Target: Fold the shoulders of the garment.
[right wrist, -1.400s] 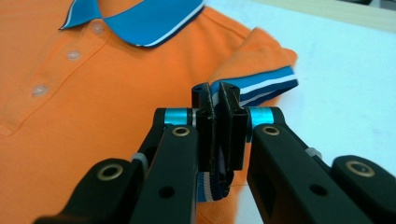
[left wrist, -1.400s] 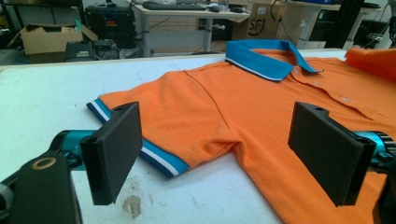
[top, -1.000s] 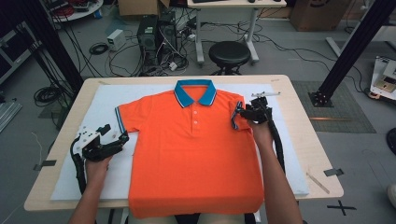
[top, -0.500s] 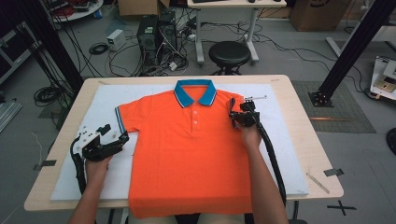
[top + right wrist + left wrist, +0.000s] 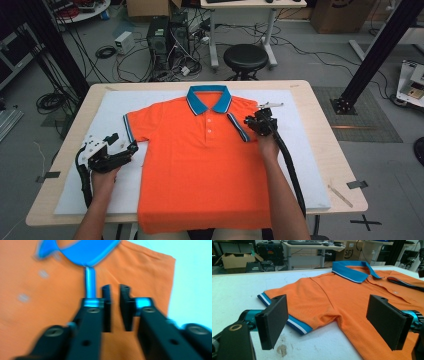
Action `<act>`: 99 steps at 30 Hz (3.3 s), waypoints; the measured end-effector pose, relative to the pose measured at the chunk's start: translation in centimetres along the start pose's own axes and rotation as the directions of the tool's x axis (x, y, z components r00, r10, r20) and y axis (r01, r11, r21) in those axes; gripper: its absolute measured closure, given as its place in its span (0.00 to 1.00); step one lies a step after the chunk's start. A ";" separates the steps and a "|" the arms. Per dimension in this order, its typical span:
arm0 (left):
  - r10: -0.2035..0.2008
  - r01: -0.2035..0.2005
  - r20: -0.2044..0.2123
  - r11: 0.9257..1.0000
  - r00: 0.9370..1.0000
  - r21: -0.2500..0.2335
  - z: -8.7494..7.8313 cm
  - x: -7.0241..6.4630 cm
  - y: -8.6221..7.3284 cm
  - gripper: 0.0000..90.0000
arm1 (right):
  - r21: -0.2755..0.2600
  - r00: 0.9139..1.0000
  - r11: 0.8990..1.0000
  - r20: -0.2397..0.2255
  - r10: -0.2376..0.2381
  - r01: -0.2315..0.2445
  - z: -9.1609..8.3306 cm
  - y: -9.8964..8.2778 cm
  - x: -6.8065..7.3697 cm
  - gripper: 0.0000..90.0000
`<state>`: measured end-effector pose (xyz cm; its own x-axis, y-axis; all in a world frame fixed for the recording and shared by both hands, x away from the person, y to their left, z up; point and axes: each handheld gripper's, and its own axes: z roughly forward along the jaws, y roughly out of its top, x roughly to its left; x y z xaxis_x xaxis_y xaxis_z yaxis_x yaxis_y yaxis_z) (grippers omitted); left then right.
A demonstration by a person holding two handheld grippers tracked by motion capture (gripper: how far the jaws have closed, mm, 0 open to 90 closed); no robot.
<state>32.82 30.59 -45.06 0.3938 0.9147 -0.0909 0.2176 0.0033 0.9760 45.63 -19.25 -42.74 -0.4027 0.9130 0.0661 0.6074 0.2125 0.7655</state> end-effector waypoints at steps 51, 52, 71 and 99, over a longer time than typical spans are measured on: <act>-0.058 0.099 -0.123 0.930 0.991 0.355 9.8 4.7 4.7 0.20 | -0.153 1.000 0.988 0.013 -0.025 0.027 -10.6 -8.2 -6.2 0.24; -0.057 0.101 -0.130 0.924 0.990 0.368 9.9 4.7 4.5 0.20 | -0.155 1.000 0.988 0.013 -0.026 0.028 -10.6 -8.2 -6.2 0.24; 0.046 0.039 -0.174 0.888 0.984 0.458 10.5 2.9 2.6 0.90 | -0.160 1.000 0.987 0.002 -0.020 0.020 -10.6 -8.1 -6.1 0.24; 0.118 -0.136 0.070 0.911 0.991 0.389 14.9 -5.1 5.5 0.79 | -0.189 1.000 0.982 -0.017 -0.004 0.001 -11.3 -8.1 -6.6 0.24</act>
<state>45.38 19.94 -42.16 0.4784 0.8781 0.0109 0.4922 -0.2784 0.8247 35.59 -30.93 -42.11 -0.4165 0.9061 0.0740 0.4668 0.1433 0.8727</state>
